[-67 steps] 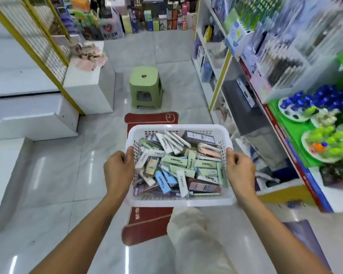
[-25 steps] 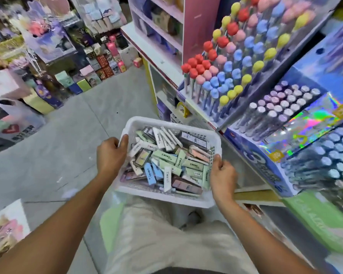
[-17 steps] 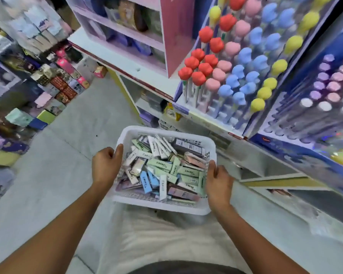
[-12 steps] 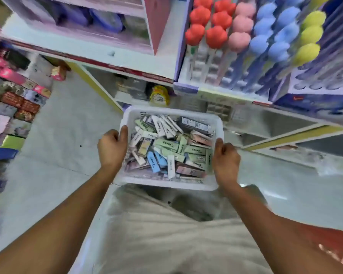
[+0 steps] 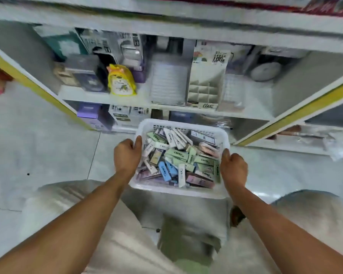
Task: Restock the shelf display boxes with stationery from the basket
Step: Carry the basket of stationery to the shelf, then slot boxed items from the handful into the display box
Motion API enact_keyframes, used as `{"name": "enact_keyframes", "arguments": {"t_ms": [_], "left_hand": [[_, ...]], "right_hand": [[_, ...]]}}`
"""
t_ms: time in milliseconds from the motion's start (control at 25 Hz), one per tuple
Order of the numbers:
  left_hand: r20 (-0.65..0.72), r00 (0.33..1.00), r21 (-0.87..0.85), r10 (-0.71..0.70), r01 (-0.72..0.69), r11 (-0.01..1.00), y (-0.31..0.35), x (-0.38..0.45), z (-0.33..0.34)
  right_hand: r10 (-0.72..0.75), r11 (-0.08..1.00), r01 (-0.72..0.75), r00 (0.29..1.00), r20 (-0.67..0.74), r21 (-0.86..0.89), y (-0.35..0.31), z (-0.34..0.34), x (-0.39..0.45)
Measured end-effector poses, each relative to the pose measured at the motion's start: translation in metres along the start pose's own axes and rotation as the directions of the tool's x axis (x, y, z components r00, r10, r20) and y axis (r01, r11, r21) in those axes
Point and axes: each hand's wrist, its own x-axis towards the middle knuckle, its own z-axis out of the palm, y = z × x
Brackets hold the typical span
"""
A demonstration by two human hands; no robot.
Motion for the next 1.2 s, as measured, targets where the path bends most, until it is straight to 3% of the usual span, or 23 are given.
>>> {"name": "enact_keyframes", "arguments": {"t_ms": [280, 400, 600, 840, 1040, 1200], "left_hand": [[0.036, 0.995, 0.114, -0.098, 0.093, 0.989, -0.048, 0.015, 0.105], [0.106, 0.969, 0.088, -0.224, 0.215, 0.973, -0.055, 0.003, 0.107], [0.169, 0.95, 0.114, -0.264, 0.247, 0.962, -0.046, -0.023, 0.1], [0.207, 0.945, 0.069, -0.253, 0.244, 0.967, -0.04, -0.014, 0.121], [0.288, 0.904, 0.185, -0.316, 0.272, 0.944, -0.062, 0.015, 0.177], [0.327, 0.864, 0.287, -0.383, 0.295, 0.911, -0.091, 0.026, 0.223]], "right_hand": [[-0.018, 0.999, 0.018, 1.0, 0.001, -0.042, 0.03, 0.069, 0.059], [-0.087, 0.995, 0.086, 0.996, -0.015, -0.054, 0.041, 0.067, 0.057], [-0.158, 0.987, 0.158, 0.987, -0.02, -0.022, 0.059, 0.046, 0.052], [-0.085, 0.996, 0.084, 0.996, 0.031, 0.036, 0.091, 0.063, 0.059], [-0.005, 0.999, 0.0, 0.995, 0.102, 0.047, 0.123, 0.111, 0.085], [0.08, 0.996, -0.071, 0.978, 0.193, -0.051, 0.144, 0.155, 0.109]]}}
